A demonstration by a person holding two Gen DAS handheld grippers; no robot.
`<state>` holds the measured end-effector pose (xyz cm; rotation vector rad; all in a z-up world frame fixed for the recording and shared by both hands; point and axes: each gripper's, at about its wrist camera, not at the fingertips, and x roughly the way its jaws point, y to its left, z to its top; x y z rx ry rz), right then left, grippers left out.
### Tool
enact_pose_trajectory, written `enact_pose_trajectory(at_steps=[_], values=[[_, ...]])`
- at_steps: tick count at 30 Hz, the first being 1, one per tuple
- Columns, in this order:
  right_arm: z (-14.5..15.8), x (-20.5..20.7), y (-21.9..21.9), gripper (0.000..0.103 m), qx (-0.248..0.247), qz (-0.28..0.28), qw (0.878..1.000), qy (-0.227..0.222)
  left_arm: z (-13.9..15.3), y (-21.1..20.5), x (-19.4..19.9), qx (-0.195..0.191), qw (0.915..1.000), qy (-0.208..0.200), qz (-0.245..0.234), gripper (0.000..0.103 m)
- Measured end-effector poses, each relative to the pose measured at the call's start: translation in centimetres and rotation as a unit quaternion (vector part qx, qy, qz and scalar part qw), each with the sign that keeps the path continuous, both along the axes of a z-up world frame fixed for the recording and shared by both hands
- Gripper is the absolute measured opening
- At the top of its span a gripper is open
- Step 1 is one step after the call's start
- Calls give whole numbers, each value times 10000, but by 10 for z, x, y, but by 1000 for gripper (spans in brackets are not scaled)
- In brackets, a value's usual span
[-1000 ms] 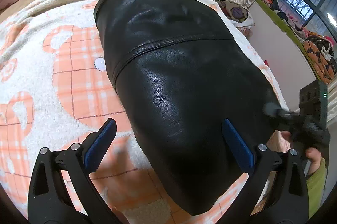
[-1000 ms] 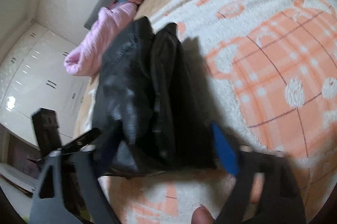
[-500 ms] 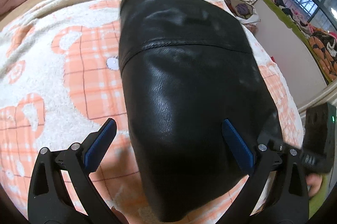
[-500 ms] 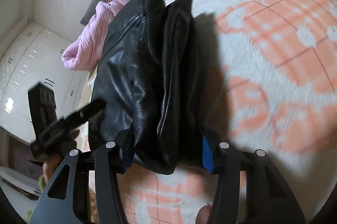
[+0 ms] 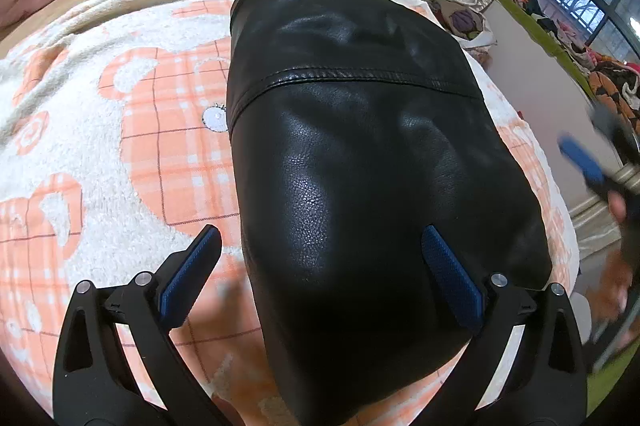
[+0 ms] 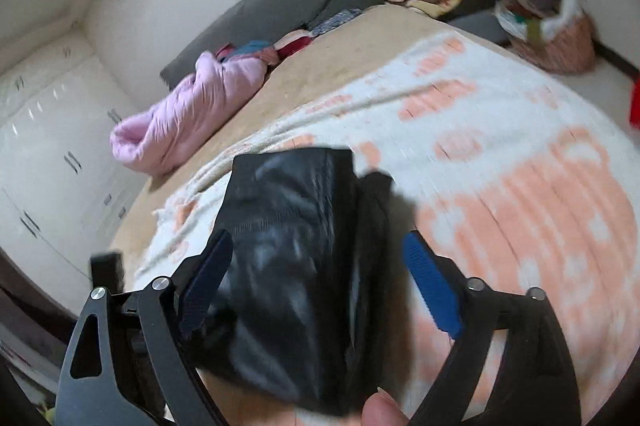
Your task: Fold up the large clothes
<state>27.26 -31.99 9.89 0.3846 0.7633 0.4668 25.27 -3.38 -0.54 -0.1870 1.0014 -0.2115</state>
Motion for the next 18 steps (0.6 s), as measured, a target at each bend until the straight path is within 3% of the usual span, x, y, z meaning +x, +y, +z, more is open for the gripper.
enact_pose_trajectory(at_steps=[3, 7, 9, 12, 14, 16, 18], values=[[-7, 41, 19, 57, -156, 104, 9996, 191, 0, -4, -1, 2, 10000, -29, 7, 94], [-34, 76, 50, 55, -628, 119, 9967, 493, -1, -6, -4, 13, 10000, -58, -16, 94], [-44, 76, 57, 18, -527, 291, 9969, 498, 0, -6, -4, 74, 9999, -80, -23, 94], [-24, 63, 57, 14, -86, 625, 9980, -14, 1, -5, -2, 53, 9999, -132, -6, 95], [-4, 52, 47, 13, 404, 837, 9951, -337, -1, -1, 1, -261, 9996, -56, -33, 95], [4, 47, 37, 13, 420, 845, 9944, -478, -2, -1, 2, -468, 9988, -37, -99, 95], [-5, 51, 27, 13, 355, 673, 9965, -332, -2, -8, 1, -430, 9990, -46, -140, 95]])
